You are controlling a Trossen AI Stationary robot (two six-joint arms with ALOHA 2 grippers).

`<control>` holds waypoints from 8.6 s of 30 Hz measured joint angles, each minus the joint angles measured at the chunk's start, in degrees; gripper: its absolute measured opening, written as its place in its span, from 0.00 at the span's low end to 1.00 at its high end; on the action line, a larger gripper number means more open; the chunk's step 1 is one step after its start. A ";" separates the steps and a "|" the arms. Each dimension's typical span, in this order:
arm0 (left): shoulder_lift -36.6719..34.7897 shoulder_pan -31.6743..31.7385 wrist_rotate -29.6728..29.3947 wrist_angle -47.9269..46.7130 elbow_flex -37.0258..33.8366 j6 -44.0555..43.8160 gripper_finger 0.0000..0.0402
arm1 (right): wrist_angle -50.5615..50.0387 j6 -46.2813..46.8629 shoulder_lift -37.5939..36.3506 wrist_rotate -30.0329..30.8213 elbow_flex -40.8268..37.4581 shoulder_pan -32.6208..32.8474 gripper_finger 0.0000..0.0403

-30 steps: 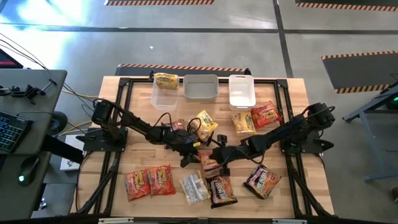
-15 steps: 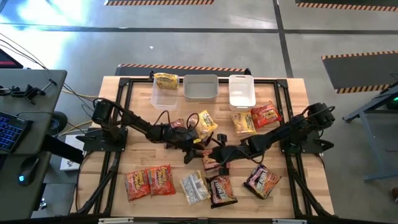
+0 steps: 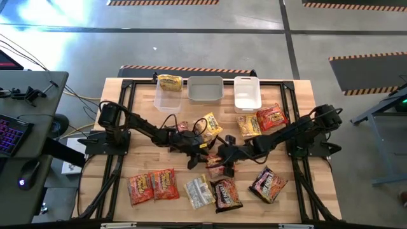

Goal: Sort Maruchan noodles
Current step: Put the orange noodle pack into the gray bin

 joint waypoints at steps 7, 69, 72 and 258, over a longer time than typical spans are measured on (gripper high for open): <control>0.00 0.05 2.63 -0.79 0.38 5.68 0.47 | -0.07 -0.38 -0.01 -0.10 0.00 0.00 0.49; -9.53 -4.27 -13.05 -5.64 3.52 49.08 0.00 | -5.30 -2.44 -0.69 -42.50 -0.07 -17.64 0.67; -9.53 -4.32 -13.52 -5.50 3.52 49.36 0.00 | -5.27 -5.04 -0.69 -45.95 -0.07 -17.51 0.71; -49.67 4.77 -29.42 1.31 -27.54 25.73 0.03 | -36.96 19.30 24.65 14.88 47.60 -44.11 0.02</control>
